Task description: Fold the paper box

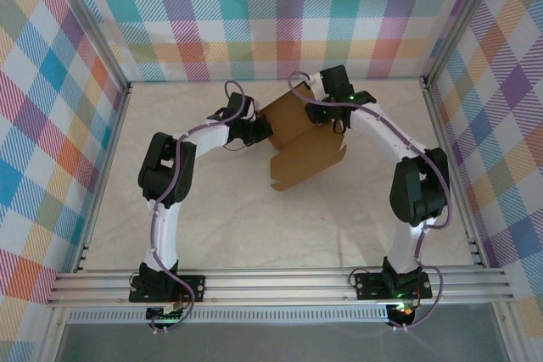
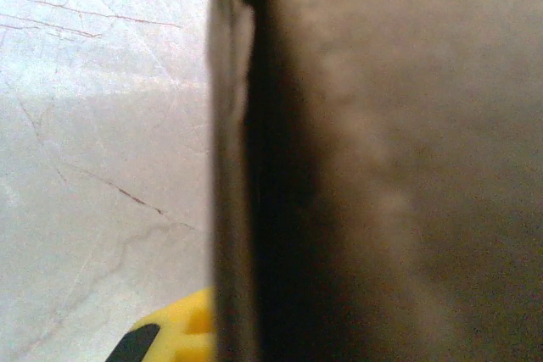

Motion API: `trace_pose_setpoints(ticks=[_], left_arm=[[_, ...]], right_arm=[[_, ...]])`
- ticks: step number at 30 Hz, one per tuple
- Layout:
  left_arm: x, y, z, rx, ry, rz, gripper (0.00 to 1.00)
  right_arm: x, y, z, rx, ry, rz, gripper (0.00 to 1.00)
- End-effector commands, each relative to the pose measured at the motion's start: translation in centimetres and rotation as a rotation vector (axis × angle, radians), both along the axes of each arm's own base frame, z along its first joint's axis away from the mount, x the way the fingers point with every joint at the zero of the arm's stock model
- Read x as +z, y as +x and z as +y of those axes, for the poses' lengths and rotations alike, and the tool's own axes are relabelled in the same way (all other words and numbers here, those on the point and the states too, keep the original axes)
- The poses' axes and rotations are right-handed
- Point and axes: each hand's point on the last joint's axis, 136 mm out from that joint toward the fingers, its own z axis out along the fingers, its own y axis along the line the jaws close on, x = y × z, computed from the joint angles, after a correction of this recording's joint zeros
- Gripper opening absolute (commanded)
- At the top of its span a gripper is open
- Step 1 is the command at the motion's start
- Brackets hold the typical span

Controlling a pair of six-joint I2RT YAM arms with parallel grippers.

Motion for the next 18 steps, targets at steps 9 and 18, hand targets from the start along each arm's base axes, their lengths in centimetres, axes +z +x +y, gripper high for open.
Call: trace_pose_setpoints(ticks=[9, 18], left_arm=[[1.1, 0.5, -1.1, -0.035, -0.032, -0.028, 0.0], [1.2, 0.4, -1.1, -0.038, -0.035, -0.028, 0.0]], right_arm=[[4.3, -2.5, 2.4, 0.112, 0.118, -0.068, 0.54], [7.0, -2.2, 0.8, 0.056, 0.26, -0.137, 0.66]])
